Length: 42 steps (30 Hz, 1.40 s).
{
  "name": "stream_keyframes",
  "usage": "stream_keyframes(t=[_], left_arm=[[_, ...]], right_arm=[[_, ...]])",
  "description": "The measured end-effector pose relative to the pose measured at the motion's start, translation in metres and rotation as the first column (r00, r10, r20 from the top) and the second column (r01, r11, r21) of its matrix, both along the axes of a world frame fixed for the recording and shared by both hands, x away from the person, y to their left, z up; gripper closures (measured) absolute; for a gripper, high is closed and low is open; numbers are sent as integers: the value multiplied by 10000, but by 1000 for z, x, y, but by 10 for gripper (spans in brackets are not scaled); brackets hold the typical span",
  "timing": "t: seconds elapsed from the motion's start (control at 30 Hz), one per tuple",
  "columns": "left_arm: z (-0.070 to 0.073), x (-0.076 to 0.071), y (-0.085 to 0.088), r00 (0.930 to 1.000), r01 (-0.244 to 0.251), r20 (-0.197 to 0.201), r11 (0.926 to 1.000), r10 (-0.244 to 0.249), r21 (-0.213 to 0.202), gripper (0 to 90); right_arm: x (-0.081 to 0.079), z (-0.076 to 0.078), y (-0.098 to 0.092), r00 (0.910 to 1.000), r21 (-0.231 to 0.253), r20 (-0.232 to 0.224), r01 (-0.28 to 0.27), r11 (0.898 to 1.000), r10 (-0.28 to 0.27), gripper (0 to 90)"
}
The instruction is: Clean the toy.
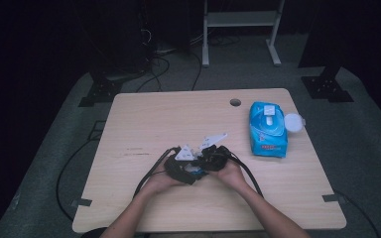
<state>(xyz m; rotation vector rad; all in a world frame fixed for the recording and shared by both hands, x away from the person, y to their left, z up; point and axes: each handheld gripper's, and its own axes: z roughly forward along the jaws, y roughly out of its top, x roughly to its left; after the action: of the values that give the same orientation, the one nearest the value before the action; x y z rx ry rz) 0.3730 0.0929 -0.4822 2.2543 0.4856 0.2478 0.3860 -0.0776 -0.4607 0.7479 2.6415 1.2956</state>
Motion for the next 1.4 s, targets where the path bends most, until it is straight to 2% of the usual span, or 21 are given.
stream_keyframes(t=[0.07,0.13,0.17,0.27,0.33,0.37,0.4,0.5,0.53,0.6,0.63,0.73,0.87,0.9,0.93,0.97,1.03,1.13,1.2,1.37,1.4], left_arm=[[0,0,0,10000,35,24,10000,-36,60,251],[0,0,0,10000,31,52,10000,-31,33,251],[0,0,0,10000,50,53,10000,-50,39,251],[0,1,0,10000,60,29,10000,-60,57,250],[0,1,0,10000,68,13,10000,-69,51,250],[0,1,0,10000,70,5,10000,-70,53,251],[0,1,1,10000,82,7,9999,-82,84,250],[0,0,1,10000,69,12,10000,-69,60,250],[0,1,1,10000,71,-2,10000,-71,57,250],[0,1,1,10000,78,-13,10000,-78,29,250],[0,1,1,10000,78,-35,10000,-78,30,250],[0,1,1,10000,58,-18,10000,-58,33,250],[0,0,0,10000,32,-34,10000,-31,34,250],[0,0,1,10000,72,-30,10000,-72,58,250],[0,0,1,10000,72,-30,10000,-72,58,250],[0,1,1,10000,64,-33,10000,-64,51,250],[0,1,1,10000,88,-29,9999,-88,58,250],[0,1,-1,10000,83,-20,9999,-83,64,250],[0,1,-1,10000,80,-35,9999,-80,65,250],[0,1,0,10000,57,-45,10000,-57,61,250],[0,1,0,10000,69,-44,10000,-69,62,250]], right_arm=[[1,0,-3,9999,37,61,97,9999,-97,813],[5,3,-14,9963,-5,419,748,9972,-747,814],[10,3,-23,9945,79,319,996,9950,-998,814],[14,3,-27,9913,154,190,1298,9914,-1301,814],[13,2,-25,9913,172,176,1302,9913,-1305,813],[11,2,-22,9923,163,196,1221,9924,-1224,813],[7,0,-15,9957,233,160,910,9956,-914,812],[5,1,-12,9972,207,127,730,9971,-733,812],[5,1,-13,9977,240,58,676,9974,-678,812],[2,1,-14,9986,488,-379,390,9980,-372,812],[-3,-1,-11,9991,507,-418,-55,9987,77,812],[-9,-3,-8,9991,496,-238,-348,9982,360,812],[-12,0,-16,9989,263,-95,-446,9987,449,815],[-13,2,-24,9993,282,-67,-360,9990,362,815],[-13,2,-24,9993,282,-67,-360,9990,362,815],[-14,5,-35,9998,200,147,-160,9997,157,815],[-15,7,-45,9996,148,276,11,9999,-15,815],[-17,7,-52,9994,152,306,168,9997,-173,816],[-20,7,-51,9988,66,457,177,9998,-180,816],[-23,-1,-32,9994,286,293,-175,9994,166,815],[-25,-1,-28,9985,167,491,-253,9995,245,815]])
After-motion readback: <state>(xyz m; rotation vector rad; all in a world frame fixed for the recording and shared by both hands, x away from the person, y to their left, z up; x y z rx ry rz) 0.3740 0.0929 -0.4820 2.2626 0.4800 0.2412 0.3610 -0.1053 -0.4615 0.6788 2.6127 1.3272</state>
